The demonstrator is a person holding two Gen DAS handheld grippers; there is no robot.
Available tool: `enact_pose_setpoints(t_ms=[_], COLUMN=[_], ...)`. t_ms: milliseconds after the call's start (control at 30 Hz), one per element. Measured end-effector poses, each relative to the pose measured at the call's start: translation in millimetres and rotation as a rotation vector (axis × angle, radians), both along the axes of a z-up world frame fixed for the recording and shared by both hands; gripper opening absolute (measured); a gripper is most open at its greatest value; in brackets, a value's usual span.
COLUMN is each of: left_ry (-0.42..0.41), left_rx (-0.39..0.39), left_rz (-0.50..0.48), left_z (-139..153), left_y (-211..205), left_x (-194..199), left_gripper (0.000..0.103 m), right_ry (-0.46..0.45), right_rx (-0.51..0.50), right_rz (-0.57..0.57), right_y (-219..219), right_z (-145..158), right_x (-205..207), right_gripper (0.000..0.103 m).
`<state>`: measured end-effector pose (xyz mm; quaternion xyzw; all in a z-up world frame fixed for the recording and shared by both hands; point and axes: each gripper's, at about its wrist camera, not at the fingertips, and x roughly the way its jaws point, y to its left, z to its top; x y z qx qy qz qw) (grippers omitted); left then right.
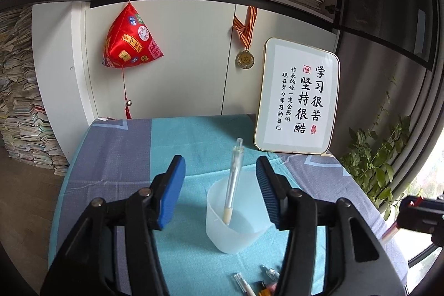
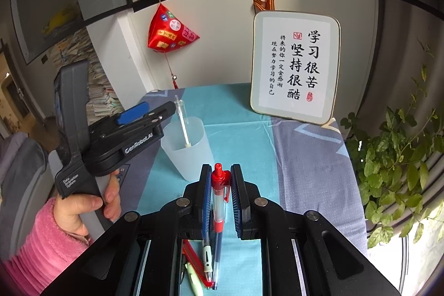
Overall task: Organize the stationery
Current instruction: 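Lower the red pen into the frosted cup and open the right tool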
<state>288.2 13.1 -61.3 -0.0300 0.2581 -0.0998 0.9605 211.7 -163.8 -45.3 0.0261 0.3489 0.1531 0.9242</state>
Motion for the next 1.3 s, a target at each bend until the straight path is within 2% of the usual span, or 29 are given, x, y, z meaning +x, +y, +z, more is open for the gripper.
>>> enact_pose_setpoints(t_ms=[100, 333, 500, 633, 800, 1067, 1300], left_ry=[-0.011, -0.019, -0.011, -0.006, 0.002, 0.040, 0.080], left_rx=[-0.007, -0.019, -0.007, -0.019, -0.009, 0.004, 0.005], left_rz=[0.014, 0.045, 0.067, 0.067, 0.057, 0.021, 0.013], left_z=[3.7, 4.9, 3.2, 1.9, -1.6, -14.3, -23.8], left_y=[9.5, 29.3, 35.0, 40.5, 40.1, 31.6, 29.7], left_x=[-20.9, -58.7, -64.7, -65.4, -64.4, -64.2, -65.9], left_gripper=[0.061, 0.066, 0.067, 0.067, 0.067, 0.067, 0.067], right_ry=[-0.020, -0.088, -0.124, -0.120, -0.109, 0.006, 0.065], right_rx=[-0.009, 0.023, 0.061, 0.098, 0.062, 0.047, 0.045], right_rz=[0.002, 0.016, 0.021, 0.026, 0.014, 0.032, 0.050], right_y=[3.8, 18.8, 34.4, 44.0, 57.0, 62.5, 67.3], right_z=[7.9, 36.0, 48.8, 49.8, 36.2, -3.9, -24.0], right_x=[2.9, 21.5, 43.6, 62.0, 79.5, 99.1, 102.1], right_gripper=[0.014, 0.015, 0.015, 0.015, 0.015, 0.015, 0.015])
